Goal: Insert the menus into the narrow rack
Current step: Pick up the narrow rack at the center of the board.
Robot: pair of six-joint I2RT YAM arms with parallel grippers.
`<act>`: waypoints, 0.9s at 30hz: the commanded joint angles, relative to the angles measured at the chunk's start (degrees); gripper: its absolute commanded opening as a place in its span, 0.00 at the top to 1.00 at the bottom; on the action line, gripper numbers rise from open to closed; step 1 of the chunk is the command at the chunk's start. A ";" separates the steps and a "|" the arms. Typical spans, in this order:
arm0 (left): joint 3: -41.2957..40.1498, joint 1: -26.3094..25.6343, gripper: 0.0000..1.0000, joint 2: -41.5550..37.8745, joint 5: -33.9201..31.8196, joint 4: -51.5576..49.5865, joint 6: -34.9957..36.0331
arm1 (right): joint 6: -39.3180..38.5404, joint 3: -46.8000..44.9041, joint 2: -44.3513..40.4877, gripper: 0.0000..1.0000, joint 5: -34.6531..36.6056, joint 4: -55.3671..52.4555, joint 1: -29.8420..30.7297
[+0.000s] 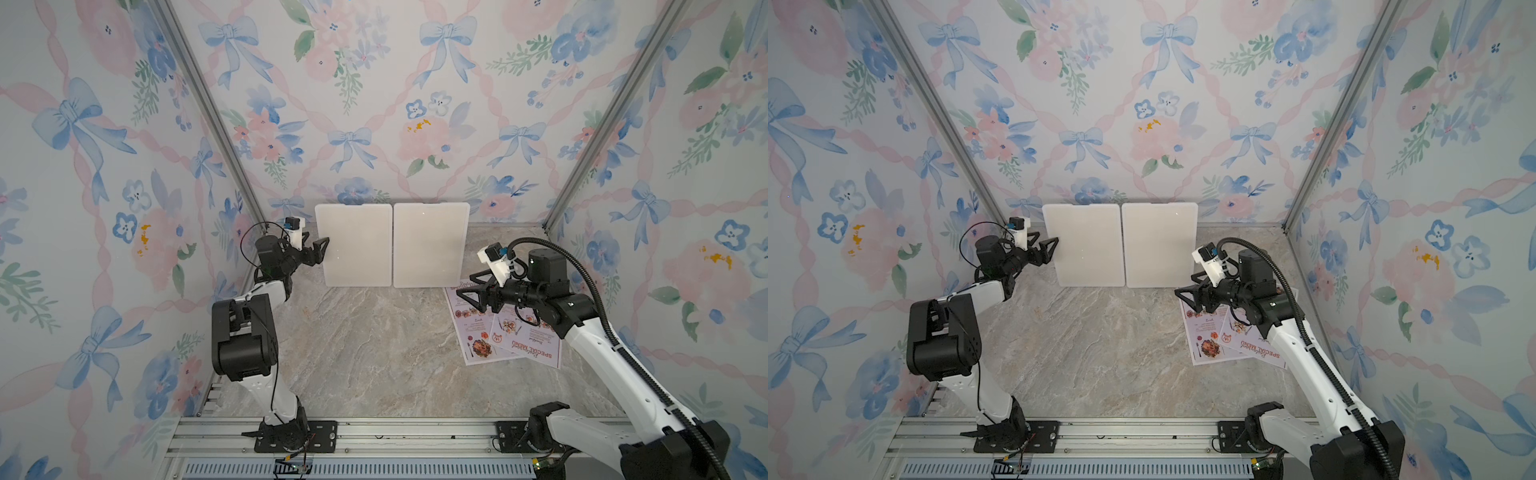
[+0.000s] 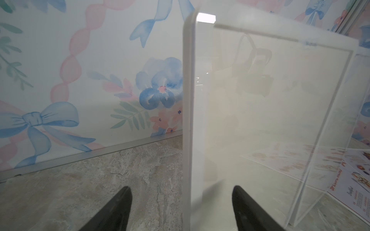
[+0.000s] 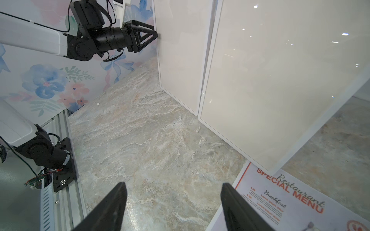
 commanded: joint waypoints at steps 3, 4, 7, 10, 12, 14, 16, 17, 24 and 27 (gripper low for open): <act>3.81 -0.09 0.27 3.71 7.32 3.21 2.16 | -4.13 0.55 1.07 0.25 -2.58 0.00 1.19; 4.14 -0.07 0.26 4.03 7.53 3.30 2.15 | -4.44 0.60 1.35 0.25 -2.93 0.00 1.24; 5.51 0.09 0.26 5.43 9.50 3.73 2.32 | -5.31 1.04 1.90 0.25 -4.04 -0.35 1.23; 7.14 0.15 0.27 7.15 11.91 4.11 2.14 | -6.11 1.00 2.30 0.25 -4.86 -0.05 1.25; 8.32 0.17 0.27 8.42 13.76 4.31 1.35 | -6.56 0.94 2.49 0.25 -5.18 0.05 1.27; 7.95 0.18 0.31 8.23 13.93 4.91 1.29 | -7.03 1.13 2.51 0.25 -5.17 -0.10 1.28; 6.89 0.25 0.33 7.23 13.64 5.67 1.47 | -7.03 1.30 2.71 0.25 -5.14 -0.02 1.23; 6.51 0.28 0.36 6.65 13.64 5.81 1.57 | -6.88 1.29 2.91 0.25 -5.16 0.12 1.19; 4.07 0.44 0.49 3.98 14.95 6.37 -0.26 | -6.54 1.13 4.28 0.25 -4.62 1.21 1.11; 1.10 0.46 0.52 0.75 15.08 6.93 -0.96 | -6.68 1.13 5.00 0.25 -4.45 1.57 0.63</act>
